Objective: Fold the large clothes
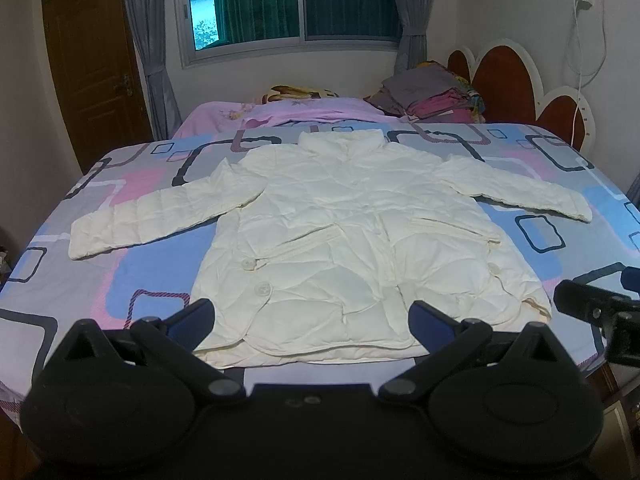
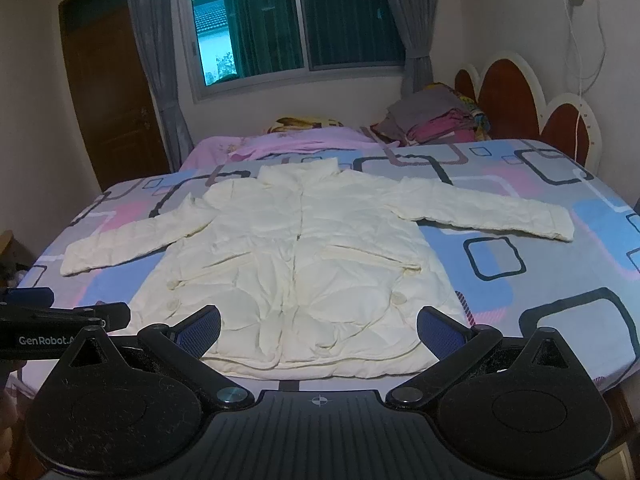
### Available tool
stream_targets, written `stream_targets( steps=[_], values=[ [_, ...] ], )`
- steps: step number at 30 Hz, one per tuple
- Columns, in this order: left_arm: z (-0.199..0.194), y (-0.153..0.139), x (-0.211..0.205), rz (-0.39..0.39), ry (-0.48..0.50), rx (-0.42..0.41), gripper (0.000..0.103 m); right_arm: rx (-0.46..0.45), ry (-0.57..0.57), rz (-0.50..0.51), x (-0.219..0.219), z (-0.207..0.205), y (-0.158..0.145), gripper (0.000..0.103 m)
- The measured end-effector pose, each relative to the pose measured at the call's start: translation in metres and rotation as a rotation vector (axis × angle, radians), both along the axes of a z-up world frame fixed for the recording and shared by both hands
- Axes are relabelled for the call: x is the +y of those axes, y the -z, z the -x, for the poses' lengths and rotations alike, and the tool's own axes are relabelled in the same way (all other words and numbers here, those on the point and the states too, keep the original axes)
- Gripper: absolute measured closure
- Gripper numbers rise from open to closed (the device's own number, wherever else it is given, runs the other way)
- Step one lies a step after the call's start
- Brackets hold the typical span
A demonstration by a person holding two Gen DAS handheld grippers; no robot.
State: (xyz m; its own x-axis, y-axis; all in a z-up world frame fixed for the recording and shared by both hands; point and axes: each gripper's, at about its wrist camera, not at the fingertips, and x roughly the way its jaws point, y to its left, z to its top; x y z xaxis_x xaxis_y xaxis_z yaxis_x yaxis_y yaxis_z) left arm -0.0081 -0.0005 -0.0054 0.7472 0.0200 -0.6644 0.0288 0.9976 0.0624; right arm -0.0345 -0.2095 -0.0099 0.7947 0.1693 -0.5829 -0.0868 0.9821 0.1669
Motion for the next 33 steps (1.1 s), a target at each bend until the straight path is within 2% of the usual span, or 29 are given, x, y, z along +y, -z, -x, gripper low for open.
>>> stream_targets(
  steps=[33],
  values=[
    [-0.017,0.009,0.012,0.026,-0.022,0.004,0.000,0.003,-0.005,0.026,0.007,-0.010,-0.001,0.000]
  ],
)
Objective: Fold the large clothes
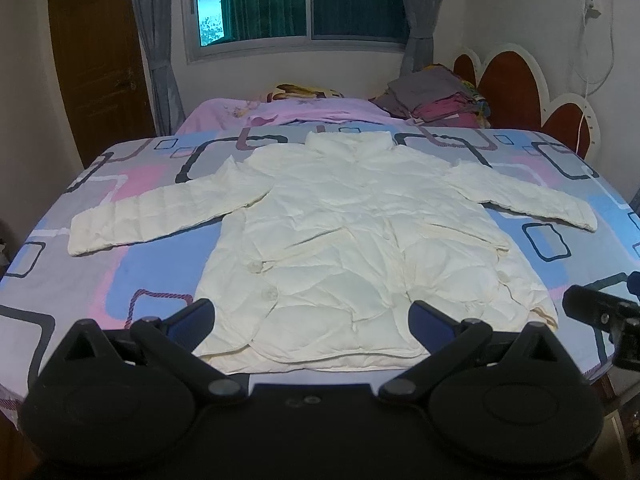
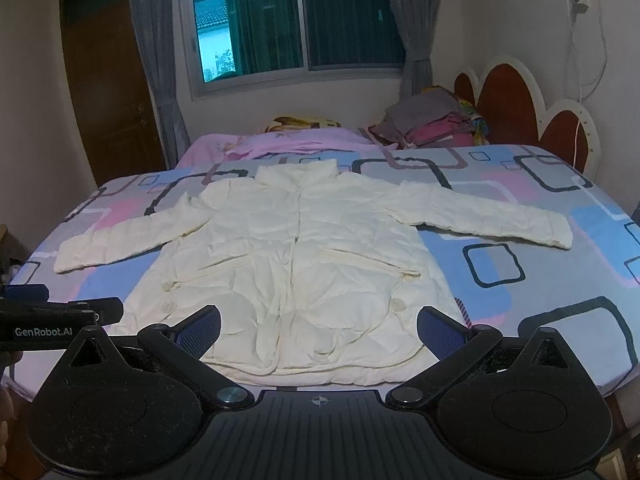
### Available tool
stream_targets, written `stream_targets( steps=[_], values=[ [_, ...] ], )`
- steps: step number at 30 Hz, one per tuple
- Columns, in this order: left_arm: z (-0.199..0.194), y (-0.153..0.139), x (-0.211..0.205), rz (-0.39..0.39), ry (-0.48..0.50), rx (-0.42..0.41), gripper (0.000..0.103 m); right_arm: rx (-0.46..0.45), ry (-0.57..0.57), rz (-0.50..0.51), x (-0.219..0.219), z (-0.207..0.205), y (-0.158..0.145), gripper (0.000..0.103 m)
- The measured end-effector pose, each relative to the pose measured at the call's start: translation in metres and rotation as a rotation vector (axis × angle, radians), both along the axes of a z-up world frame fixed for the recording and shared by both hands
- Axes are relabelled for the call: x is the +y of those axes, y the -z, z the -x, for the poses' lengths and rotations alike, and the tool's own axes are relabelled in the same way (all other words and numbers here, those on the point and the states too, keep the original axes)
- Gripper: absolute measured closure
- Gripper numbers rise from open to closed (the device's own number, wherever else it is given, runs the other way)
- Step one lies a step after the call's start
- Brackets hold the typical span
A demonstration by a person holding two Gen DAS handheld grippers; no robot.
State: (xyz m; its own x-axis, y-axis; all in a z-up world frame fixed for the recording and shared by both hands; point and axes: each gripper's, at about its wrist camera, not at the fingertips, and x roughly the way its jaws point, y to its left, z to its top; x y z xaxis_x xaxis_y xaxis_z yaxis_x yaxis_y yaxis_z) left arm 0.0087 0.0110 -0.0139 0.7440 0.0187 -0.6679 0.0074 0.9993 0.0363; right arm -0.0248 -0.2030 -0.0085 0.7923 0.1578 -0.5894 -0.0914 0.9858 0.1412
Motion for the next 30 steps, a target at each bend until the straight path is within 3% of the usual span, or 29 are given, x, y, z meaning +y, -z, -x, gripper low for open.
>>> stream_targets(
  steps=[30],
  values=[
    [-0.015,0.005,0.007,0.007,-0.033,0.008,0.000,0.011,0.010,0.002,-0.002,-0.019,0.009,0.000]
  ],
)
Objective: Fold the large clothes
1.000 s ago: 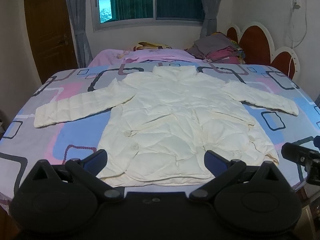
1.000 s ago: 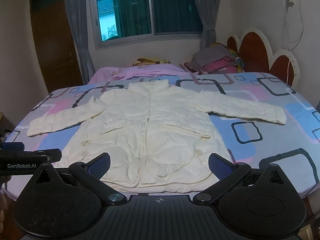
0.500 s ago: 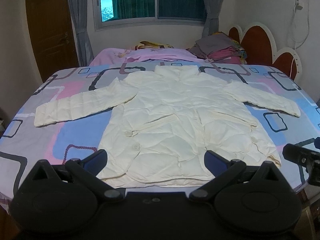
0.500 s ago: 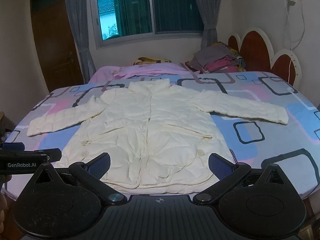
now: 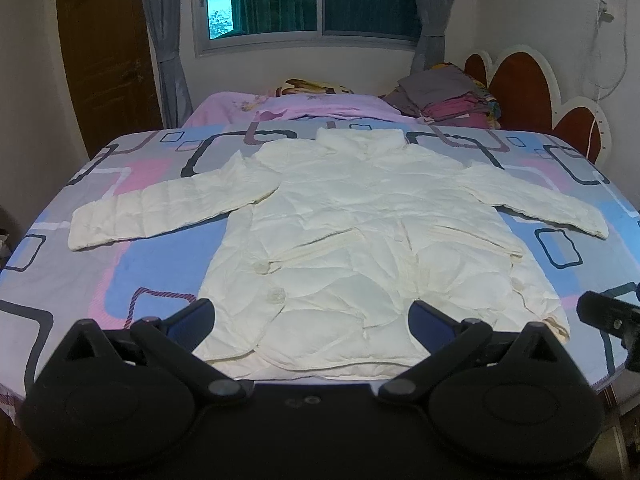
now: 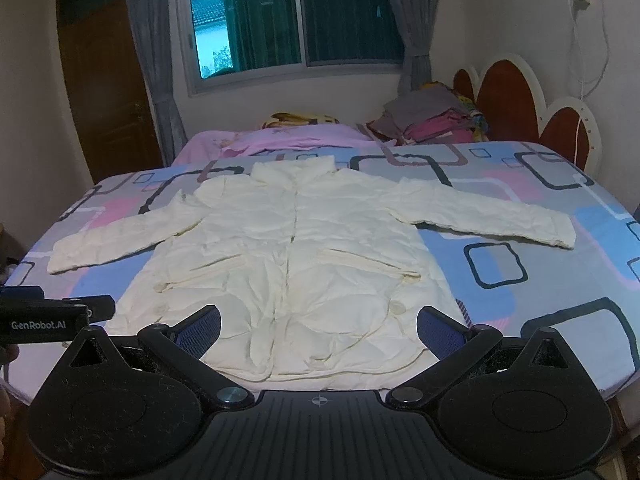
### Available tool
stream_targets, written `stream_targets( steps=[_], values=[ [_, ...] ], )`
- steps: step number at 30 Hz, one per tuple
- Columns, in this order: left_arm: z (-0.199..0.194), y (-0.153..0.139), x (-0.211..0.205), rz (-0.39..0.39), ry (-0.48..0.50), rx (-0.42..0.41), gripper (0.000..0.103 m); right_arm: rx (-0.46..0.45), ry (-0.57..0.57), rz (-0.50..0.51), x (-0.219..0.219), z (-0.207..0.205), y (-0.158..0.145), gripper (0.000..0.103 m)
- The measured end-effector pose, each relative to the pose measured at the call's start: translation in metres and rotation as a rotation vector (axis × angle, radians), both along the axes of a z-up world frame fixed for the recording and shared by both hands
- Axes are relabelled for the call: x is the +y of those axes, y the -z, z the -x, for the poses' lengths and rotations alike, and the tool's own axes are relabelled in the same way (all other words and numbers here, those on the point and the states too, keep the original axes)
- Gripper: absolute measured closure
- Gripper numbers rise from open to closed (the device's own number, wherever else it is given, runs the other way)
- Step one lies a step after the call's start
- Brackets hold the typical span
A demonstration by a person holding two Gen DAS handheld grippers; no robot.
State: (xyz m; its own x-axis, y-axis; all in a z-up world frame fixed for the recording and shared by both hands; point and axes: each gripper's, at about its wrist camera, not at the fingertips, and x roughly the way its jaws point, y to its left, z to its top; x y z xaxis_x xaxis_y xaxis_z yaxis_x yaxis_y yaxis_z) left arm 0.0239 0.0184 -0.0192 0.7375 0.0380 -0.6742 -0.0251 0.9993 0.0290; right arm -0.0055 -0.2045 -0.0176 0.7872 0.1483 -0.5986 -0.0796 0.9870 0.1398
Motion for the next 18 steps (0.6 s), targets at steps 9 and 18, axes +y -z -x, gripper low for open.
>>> stream_targets(
  steps=[9,18],
  values=[
    [-0.011,0.006,0.003,-0.004,-0.015,0.011,0.000,0.011,0.004,-0.002,-0.003,-0.009,0.003,0.000],
    [-0.026,0.011,0.005,-0.005,-0.033,0.024,0.000,0.023,0.001,0.010,-0.003,-0.025,0.006,0.000]
  ],
)
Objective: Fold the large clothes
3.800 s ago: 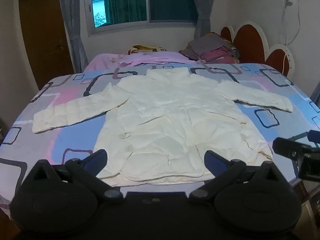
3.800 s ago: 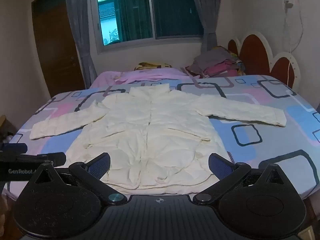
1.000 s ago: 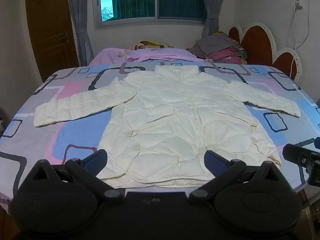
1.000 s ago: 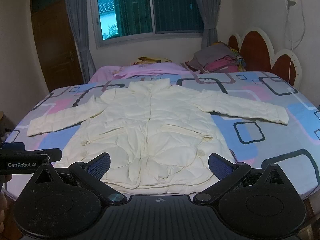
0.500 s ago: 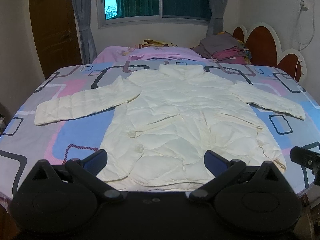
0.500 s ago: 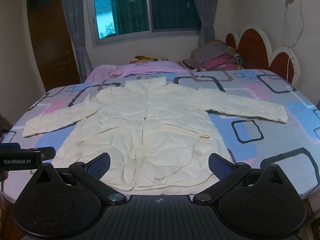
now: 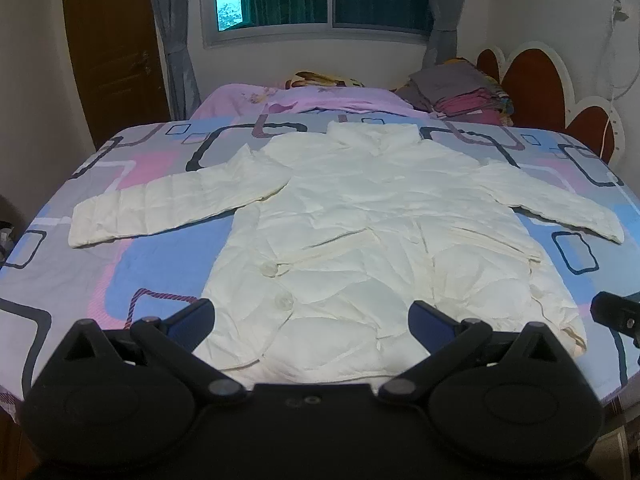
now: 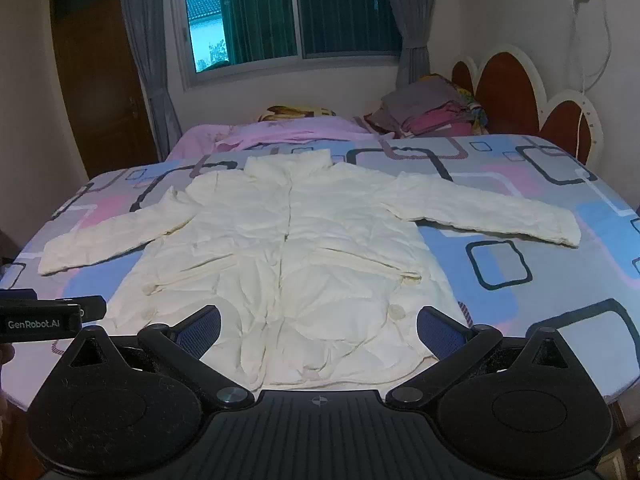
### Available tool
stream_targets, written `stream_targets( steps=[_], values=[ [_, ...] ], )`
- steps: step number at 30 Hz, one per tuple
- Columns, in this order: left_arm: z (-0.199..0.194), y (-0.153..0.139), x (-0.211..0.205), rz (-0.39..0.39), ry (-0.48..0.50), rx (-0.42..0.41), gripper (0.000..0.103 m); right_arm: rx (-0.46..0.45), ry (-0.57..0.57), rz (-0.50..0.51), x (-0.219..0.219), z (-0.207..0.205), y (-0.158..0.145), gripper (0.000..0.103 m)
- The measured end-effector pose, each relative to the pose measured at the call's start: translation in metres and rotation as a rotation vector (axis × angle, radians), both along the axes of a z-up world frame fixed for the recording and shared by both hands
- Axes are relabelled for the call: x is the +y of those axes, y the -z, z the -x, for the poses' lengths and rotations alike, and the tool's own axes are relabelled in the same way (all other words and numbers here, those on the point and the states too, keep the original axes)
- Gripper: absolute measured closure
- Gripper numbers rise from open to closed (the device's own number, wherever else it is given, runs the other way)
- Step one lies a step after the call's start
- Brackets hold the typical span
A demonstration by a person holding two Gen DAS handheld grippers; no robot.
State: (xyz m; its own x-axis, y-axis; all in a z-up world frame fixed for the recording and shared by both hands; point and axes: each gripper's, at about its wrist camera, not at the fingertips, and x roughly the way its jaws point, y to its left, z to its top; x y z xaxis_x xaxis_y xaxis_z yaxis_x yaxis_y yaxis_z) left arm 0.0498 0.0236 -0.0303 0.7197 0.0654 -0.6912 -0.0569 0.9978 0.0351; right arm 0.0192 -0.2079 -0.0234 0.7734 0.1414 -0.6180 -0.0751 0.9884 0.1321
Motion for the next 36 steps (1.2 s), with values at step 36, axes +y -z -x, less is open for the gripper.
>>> stream_targets(
  steps=[36],
  values=[
    [-0.177,0.058,-0.038,-0.017,-0.102,0.028,0.000,0.043,0.180,-0.018,-0.156,-0.211,0.072,0.000]
  ],
)
